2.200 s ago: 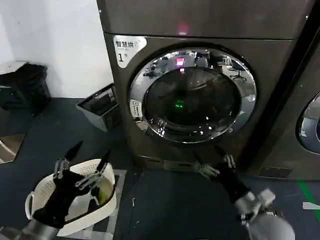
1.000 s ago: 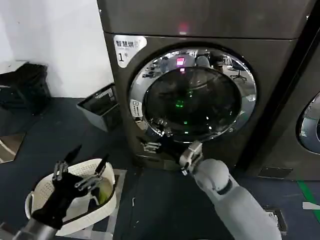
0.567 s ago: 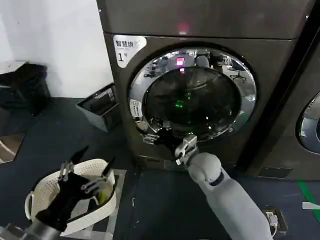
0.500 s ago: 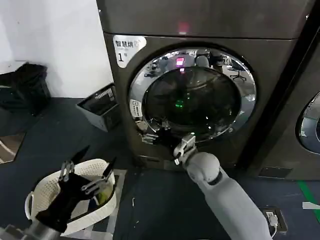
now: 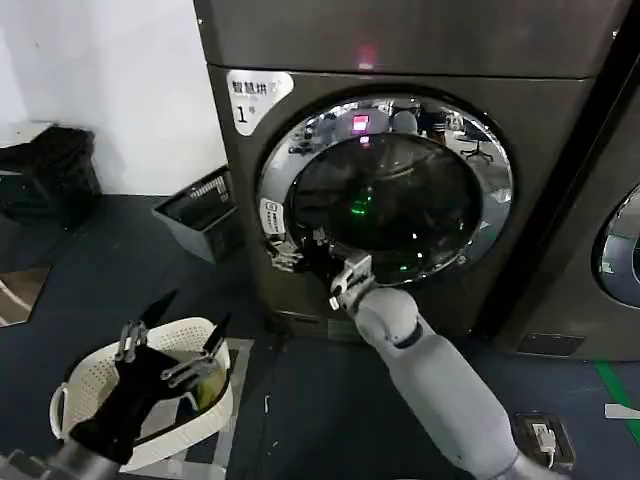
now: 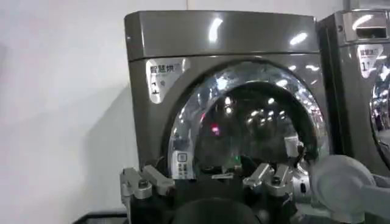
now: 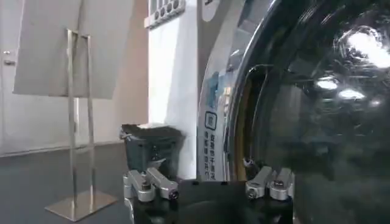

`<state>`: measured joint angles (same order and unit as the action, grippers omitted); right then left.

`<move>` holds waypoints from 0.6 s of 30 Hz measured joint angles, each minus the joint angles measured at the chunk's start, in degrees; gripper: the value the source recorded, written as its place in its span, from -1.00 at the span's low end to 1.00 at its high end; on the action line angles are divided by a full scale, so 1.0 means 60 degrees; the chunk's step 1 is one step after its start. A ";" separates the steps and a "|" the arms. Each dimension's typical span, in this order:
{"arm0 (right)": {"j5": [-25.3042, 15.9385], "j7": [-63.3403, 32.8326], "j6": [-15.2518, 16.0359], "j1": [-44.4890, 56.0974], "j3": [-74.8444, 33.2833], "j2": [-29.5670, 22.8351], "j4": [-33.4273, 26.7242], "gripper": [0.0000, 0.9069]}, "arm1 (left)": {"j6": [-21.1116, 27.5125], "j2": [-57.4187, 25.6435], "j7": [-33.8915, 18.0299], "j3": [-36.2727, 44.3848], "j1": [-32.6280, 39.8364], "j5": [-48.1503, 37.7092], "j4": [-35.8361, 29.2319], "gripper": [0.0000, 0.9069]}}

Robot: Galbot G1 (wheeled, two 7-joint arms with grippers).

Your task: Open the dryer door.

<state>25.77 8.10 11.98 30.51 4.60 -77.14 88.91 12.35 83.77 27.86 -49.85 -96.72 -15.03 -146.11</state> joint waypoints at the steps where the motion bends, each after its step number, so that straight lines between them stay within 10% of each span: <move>1: -0.0017 0.0001 -0.0021 -0.0037 0.0015 -0.0031 -0.0041 1.00 | -0.0001 0.0018 -0.0014 0.0004 -0.0021 -0.0035 0.0004 1.00; 18: -0.0046 0.0082 -0.0049 -0.0508 0.0213 -0.0503 -0.0847 1.00 | 0.0024 0.0057 -0.0313 -0.0047 -0.0072 -0.0214 -0.0124 1.00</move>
<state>25.50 8.59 11.69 27.46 5.88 -80.16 83.82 12.50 84.11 25.98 -50.13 -97.16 -16.32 -146.86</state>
